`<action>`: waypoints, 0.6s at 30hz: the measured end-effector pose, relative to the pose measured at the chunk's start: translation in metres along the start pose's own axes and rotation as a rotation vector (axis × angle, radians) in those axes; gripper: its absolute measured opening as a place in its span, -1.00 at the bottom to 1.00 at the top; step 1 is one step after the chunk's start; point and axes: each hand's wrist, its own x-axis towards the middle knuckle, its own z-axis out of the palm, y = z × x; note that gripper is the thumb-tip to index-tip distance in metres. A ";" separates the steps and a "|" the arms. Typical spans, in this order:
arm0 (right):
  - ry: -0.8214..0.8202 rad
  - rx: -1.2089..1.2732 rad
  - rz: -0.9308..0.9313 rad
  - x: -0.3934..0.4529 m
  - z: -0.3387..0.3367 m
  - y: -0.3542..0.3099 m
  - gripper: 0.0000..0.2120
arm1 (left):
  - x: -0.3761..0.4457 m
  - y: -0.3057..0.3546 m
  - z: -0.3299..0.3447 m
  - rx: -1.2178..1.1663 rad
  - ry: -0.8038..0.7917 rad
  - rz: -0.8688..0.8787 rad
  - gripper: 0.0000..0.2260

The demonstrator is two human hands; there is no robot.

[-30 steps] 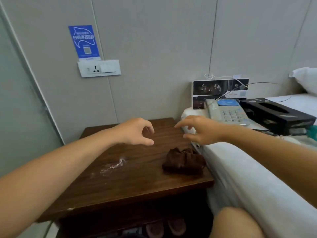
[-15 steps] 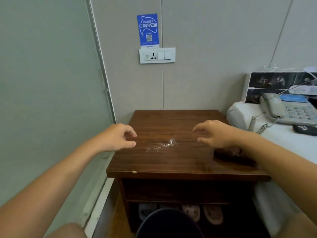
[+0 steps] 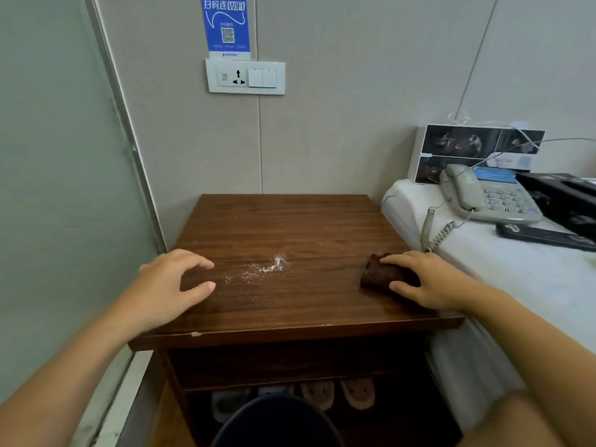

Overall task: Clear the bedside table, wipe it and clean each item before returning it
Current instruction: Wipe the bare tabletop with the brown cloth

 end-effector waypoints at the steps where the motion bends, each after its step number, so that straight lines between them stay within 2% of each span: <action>1: 0.018 -0.046 -0.011 0.000 0.007 0.001 -0.44 | 0.000 -0.007 0.002 0.024 0.043 -0.017 -0.78; 4: 0.127 0.022 -0.028 0.009 0.015 -0.002 -0.53 | 0.001 -0.021 0.013 0.104 0.134 -0.045 -0.82; 8: 0.304 0.238 0.082 0.050 -0.003 0.005 -0.61 | 0.003 -0.026 0.024 0.187 0.083 -0.052 -0.78; 10: 0.253 0.197 0.119 0.074 -0.013 0.014 -0.59 | 0.003 -0.025 0.028 0.218 0.091 -0.004 -0.75; 12: 0.089 0.085 0.126 0.088 -0.013 0.020 -0.55 | 0.003 -0.014 0.030 0.204 0.164 0.088 -0.64; 14: -0.035 -0.034 0.112 0.090 -0.001 0.022 -0.51 | 0.003 0.009 0.032 0.187 0.230 0.232 -0.61; 18: 0.030 -0.025 0.109 0.066 0.013 0.011 -0.59 | -0.004 0.052 0.039 0.285 0.243 0.529 -0.69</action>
